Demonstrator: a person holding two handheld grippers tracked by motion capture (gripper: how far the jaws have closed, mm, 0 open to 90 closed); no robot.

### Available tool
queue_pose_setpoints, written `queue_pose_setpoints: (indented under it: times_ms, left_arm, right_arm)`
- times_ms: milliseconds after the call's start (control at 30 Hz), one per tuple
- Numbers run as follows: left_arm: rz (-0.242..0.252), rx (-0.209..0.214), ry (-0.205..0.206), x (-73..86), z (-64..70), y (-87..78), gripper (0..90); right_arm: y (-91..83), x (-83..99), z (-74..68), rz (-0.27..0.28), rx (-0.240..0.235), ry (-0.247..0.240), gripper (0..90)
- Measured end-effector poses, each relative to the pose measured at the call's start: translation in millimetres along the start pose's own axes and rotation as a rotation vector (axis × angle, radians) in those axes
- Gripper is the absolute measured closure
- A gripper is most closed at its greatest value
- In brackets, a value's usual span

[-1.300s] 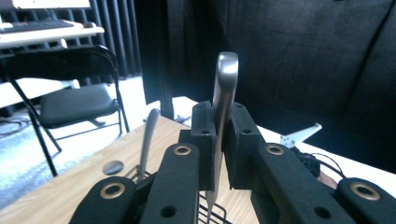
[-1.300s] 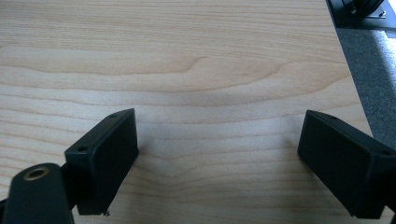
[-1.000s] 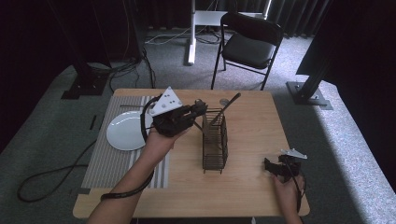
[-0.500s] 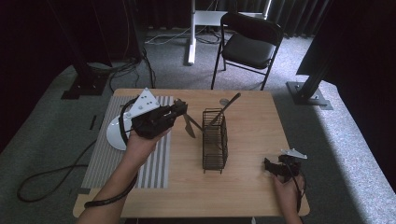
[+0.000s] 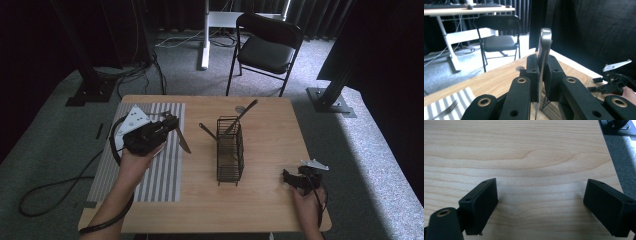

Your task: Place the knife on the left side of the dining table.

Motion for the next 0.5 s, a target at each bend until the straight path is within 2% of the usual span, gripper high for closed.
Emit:
queue_pose_setpoints:
  times_ms: [233,500]
  left_arm:
    - [-0.041,-0.042,-0.048,33.8,-17.5,-0.9,83.8]
    - [-0.075,-0.076,-0.093,65.3,-32.6,-5.3,83.8]
  right_arm:
    - [0.0,0.0,0.0,0.0,0.0,0.001,11.6]
    - [0.1,0.1,-0.1,0.0,0.0,0.002,11.6]
Point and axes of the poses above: each handheld gripper's, and its own axes: y roughly forward along the jaws, x roughly out of its underside, z roughly to its right, the point moved 9 cm from there along y, roughly forward along the jaws, and after that the axes turned 2 degrees about -z, right-handed, at the moved point
